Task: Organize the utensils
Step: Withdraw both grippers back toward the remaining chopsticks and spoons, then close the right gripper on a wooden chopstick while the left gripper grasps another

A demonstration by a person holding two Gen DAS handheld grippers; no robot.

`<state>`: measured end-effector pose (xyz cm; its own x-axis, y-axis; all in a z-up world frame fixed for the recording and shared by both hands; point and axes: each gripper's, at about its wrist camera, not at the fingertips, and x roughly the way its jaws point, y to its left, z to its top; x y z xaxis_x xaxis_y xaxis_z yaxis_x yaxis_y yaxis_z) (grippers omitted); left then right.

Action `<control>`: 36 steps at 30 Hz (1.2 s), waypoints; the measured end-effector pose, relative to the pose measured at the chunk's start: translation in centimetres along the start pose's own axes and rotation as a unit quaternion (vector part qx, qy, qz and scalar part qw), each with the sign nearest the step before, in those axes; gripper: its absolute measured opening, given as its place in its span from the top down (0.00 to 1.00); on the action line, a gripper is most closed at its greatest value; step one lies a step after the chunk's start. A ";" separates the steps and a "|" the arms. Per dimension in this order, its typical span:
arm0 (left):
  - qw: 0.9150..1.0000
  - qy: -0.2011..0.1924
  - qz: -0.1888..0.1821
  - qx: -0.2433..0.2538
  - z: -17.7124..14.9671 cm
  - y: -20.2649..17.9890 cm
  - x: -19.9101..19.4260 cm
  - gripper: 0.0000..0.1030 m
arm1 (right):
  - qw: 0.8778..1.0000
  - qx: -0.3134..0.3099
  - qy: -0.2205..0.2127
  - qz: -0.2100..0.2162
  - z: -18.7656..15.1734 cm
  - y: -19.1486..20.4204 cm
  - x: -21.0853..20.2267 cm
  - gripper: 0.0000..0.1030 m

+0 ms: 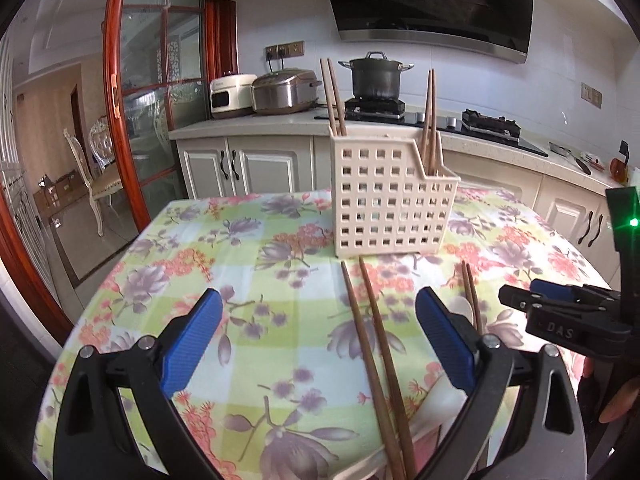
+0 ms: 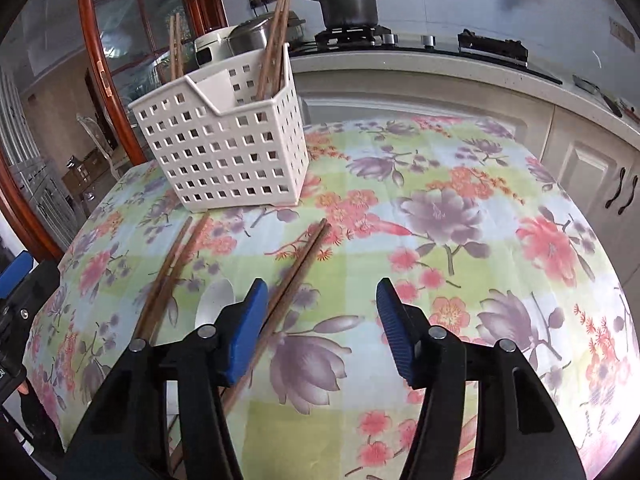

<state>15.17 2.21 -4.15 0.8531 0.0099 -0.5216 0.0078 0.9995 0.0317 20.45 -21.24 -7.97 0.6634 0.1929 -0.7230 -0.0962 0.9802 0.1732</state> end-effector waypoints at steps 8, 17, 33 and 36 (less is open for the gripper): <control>1.000 0.013 -0.001 -0.003 -1.2 0.5 0.8 0.09 | 1.000 0.004 0.024 0.004 -0.4 0.9 1.7 0.68; 1.000 0.012 0.001 -0.009 -1.4 1.2 0.8 0.09 | 0.999 0.010 0.041 0.005 0.0 1.7 2.7 0.74; 1.000 0.024 -0.005 -0.010 -1.7 1.4 1.0 0.09 | 0.999 -0.007 0.046 -0.015 0.7 2.4 3.7 0.82; 0.999 0.033 -0.007 -0.010 -1.8 1.2 1.3 0.09 | 0.999 -0.017 0.046 -0.016 0.8 2.6 3.9 0.82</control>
<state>15.34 3.48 -6.26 0.8164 -0.0036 -0.5775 0.0094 0.9999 0.0069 23.38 -18.02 -9.80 0.5952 0.1625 -0.7870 -0.1020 0.9867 0.1266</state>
